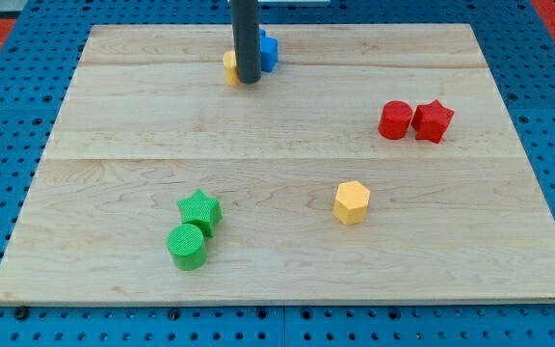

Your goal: Drag the yellow hexagon towards the center of the board

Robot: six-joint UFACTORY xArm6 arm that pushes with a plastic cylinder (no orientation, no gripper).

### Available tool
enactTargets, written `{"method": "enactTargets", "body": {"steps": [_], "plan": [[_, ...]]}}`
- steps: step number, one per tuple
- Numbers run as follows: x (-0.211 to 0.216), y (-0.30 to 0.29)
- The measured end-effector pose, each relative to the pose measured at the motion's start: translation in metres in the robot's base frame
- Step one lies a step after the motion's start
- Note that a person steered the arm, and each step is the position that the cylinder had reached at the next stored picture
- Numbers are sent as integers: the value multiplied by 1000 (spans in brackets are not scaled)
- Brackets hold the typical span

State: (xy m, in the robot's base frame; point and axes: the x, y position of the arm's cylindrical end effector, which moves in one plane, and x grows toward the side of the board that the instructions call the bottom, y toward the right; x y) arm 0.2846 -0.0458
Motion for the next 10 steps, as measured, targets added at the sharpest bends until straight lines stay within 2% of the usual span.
{"method": "enactTargets", "body": {"steps": [1,2,3,4,5,7,10], "plan": [[25,-1],[110,28],[161,144],[233,193],[259,138],[149,111],[164,115]]}}
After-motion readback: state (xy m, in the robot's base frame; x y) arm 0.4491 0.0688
